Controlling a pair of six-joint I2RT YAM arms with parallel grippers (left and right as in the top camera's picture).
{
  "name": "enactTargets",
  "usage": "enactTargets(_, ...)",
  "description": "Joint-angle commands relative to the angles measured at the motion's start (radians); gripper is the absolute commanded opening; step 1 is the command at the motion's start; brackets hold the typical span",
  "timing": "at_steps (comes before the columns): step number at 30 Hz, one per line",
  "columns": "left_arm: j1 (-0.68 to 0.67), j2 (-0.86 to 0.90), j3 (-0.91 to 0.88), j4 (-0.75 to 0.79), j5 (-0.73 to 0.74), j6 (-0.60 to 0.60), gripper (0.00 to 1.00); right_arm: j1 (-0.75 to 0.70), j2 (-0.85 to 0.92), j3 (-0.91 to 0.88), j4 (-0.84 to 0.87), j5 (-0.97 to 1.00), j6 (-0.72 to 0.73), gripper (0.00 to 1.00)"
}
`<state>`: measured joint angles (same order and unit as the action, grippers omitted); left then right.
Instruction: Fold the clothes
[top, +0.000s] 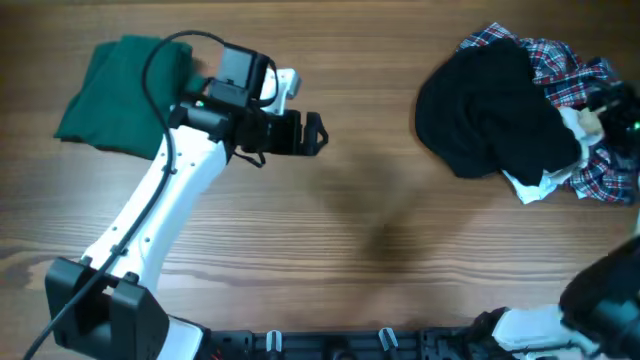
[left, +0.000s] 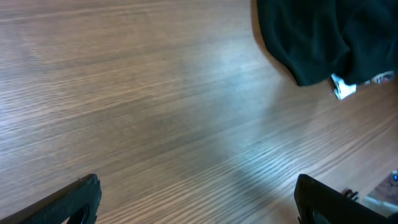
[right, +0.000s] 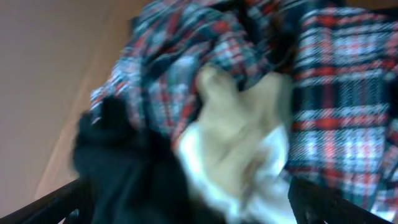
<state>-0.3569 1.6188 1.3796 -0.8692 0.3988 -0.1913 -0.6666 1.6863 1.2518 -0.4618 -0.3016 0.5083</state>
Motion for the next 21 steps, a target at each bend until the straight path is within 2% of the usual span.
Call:
enactTargets(1,-0.057,0.006,0.014,-0.011,0.015,0.02,1.0,-0.081,0.127,0.016,0.061,0.032,0.021,1.0)
enactTargets(7,-0.126,0.006,0.014,0.005,-0.06,0.019,1.0,-0.168,0.281,0.016,0.148,0.032,0.024,0.99)
enactTargets(8,-0.126,0.006,0.014,0.005,-0.06,0.02,1.0,-0.168,0.293,0.016,0.152,0.032,0.021,0.96)
enactTargets(10,-0.126,0.006,0.014,0.016,-0.06,0.02,1.0,-0.168,0.309,0.016,0.152,0.032,0.013,0.75)
enactTargets(12,-0.126,0.006,0.014,0.027,-0.061,0.02,1.0,-0.168,0.309,0.016,0.152,0.031,-0.012,0.3)
enactTargets(13,-0.126,0.006,0.014,0.031,-0.06,0.02,1.0,-0.169,0.304,0.016,0.148,0.031,-0.023,0.11)
enactTargets(14,-0.126,0.006,0.014,0.035,-0.06,0.02,1.0,-0.169,0.293,0.016,0.147,0.015,-0.041,0.04)
enactTargets(18,-0.126,0.006,0.014,0.05,-0.06,0.019,1.0,-0.169,0.177,0.047,0.146,-0.13,-0.036,0.04)
enactTargets(21,-0.126,0.006,0.014,0.051,-0.06,0.019,1.0,-0.169,-0.035,0.138,0.14,-0.235,0.017,0.04)
